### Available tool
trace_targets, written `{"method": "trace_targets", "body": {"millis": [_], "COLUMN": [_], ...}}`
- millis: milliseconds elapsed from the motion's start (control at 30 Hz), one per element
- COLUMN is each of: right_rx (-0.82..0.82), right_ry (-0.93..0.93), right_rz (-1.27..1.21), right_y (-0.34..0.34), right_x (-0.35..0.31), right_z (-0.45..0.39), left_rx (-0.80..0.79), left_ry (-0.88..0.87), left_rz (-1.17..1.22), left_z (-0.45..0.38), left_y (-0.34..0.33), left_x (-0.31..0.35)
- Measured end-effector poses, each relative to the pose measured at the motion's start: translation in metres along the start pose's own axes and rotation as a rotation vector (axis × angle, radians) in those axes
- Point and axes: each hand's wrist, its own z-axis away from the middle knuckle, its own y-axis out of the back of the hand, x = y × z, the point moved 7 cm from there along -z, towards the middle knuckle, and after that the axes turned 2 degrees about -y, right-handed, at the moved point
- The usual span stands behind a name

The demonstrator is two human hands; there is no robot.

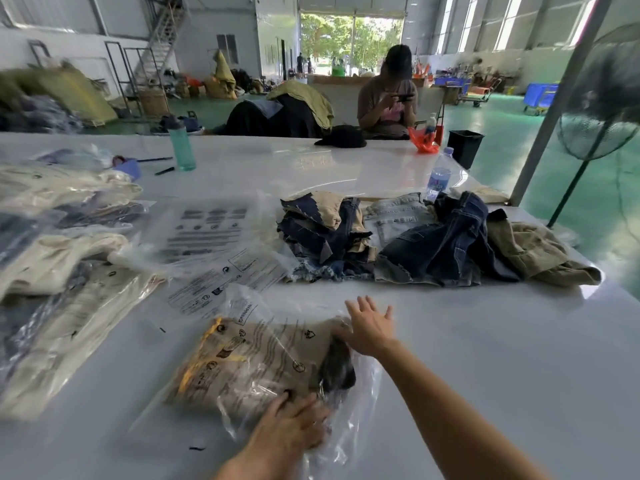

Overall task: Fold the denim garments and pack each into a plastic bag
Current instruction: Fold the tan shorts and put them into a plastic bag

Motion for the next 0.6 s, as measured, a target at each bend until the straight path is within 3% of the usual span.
{"method": "trace_targets", "body": {"millis": [167,233,300,333,367,400,467,533,600], "right_rx": [-0.218,-0.348,-0.633,-0.766,-0.846,-0.847,-0.638,-0.519,-0.560], "right_ry": [-0.130,-0.121,-0.039,-0.018,-0.040,-0.091,-0.230,-0.311,-0.304], "right_rz": [-0.270,-0.391,-0.355,-0.394,-0.535,-0.738,-1.131,-1.331,-1.394], "right_y": [-0.026,-0.041,-0.059,-0.063,-0.063,-0.059,-0.050,-0.054,-0.059], "right_x": [0.000,0.000,0.007,0.012,0.016,0.017,0.018,0.000,-0.031], "right_z": [0.034,0.067,0.107,0.125,0.137,0.141,0.134,0.127,0.125], "left_rx": [-0.223,0.080,0.433,0.622,0.685,0.583,0.227,0.151,0.183], "left_ry": [0.178,0.275,0.646,0.825,0.999,1.153,1.288,1.262,1.199], "left_rz": [0.276,0.533,0.758,0.750,0.697,0.675,0.755,0.919,1.047], "left_z": [0.048,0.059,0.099,0.123,0.142,0.149,0.145,0.130,0.117], "left_y": [-0.025,-0.006,0.010,0.021,0.028,0.024,-0.002,-0.011,-0.013], "left_x": [-0.036,-0.065,-0.115,-0.136,-0.149,-0.159,-0.160,-0.146,-0.138]}}
